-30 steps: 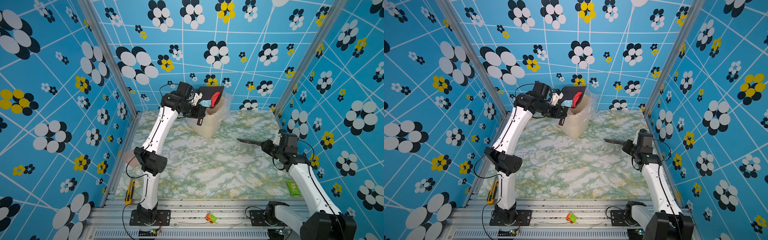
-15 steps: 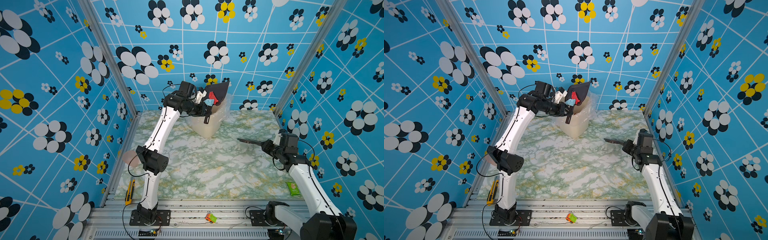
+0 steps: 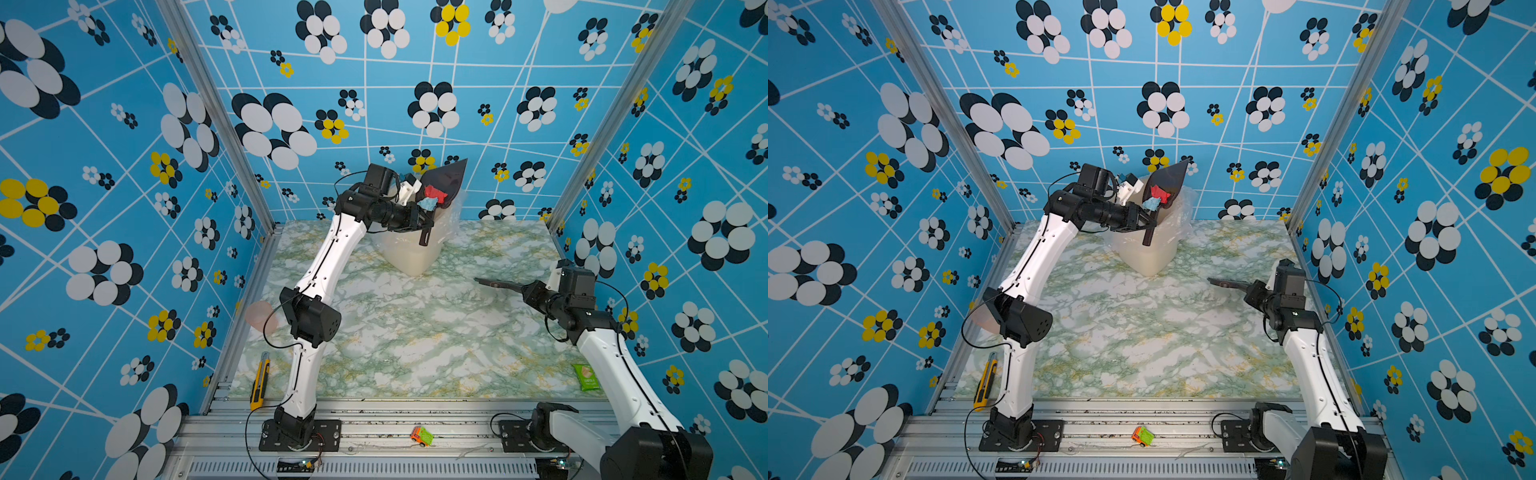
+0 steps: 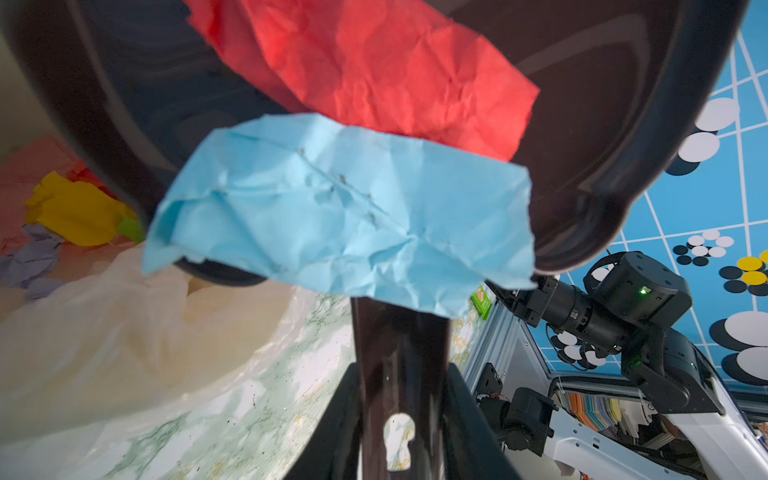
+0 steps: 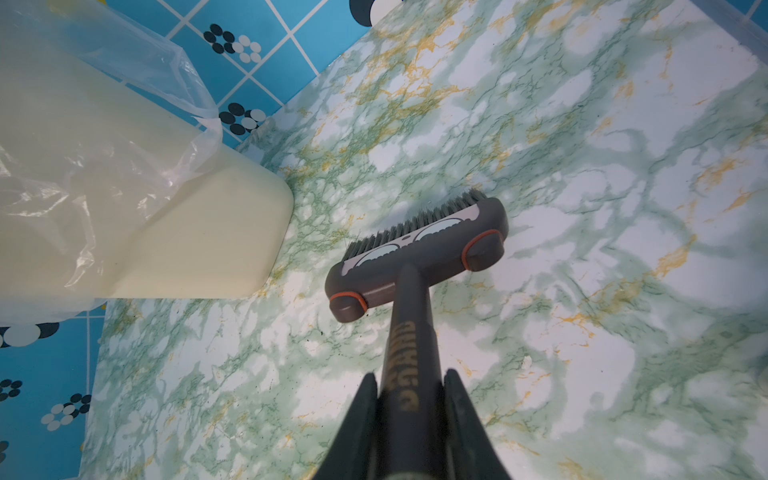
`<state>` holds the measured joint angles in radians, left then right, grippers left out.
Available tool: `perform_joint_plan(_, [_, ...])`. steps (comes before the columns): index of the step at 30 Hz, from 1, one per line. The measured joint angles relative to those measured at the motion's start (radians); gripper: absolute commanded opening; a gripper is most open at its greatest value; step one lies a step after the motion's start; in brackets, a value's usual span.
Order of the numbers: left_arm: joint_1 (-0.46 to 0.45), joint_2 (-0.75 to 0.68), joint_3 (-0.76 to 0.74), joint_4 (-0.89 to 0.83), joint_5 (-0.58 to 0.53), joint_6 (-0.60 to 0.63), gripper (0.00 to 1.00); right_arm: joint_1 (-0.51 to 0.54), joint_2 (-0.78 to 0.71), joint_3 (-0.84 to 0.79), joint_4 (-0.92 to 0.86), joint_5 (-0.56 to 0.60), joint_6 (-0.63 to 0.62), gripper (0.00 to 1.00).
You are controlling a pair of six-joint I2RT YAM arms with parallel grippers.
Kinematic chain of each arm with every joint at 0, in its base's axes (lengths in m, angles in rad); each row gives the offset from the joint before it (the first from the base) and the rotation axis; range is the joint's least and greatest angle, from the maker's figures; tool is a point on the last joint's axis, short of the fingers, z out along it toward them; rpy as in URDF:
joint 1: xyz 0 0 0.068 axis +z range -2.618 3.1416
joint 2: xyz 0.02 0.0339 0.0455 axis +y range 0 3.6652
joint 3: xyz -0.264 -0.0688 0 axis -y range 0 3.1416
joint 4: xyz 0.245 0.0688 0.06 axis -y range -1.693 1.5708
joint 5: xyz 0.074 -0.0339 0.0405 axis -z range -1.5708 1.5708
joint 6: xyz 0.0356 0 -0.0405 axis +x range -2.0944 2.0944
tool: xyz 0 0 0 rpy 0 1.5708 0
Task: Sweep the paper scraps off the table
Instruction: 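Tip the dustpan upright over the bin to dump the scraps with the left gripper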
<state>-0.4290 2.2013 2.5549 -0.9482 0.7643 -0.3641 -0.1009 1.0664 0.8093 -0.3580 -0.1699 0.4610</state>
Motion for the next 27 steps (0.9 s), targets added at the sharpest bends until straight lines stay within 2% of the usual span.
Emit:
perform_joint_plan(7, [0.0,0.0,-0.026,0.135,0.087,-0.09,0.0,0.0,0.0,0.0,0.0,0.0,0.0,0.0])
perform_joint_plan(15, [0.0,0.0,-0.164,0.371,0.183,-0.267,0.0,0.0,-0.004,0.0,0.0,0.0,0.0,0.0])
perform_joint_plan(19, [0.002,-0.005,-0.203,0.487,0.213,-0.349,0.0,0.0,-0.014,0.0,0.0,0.0,0.0,0.0])
perform_joint_plan(27, [0.014,-0.047,-0.378,0.719,0.252,-0.519,0.0,0.0,-0.027,-0.001,-0.001,0.004,0.0,0.0])
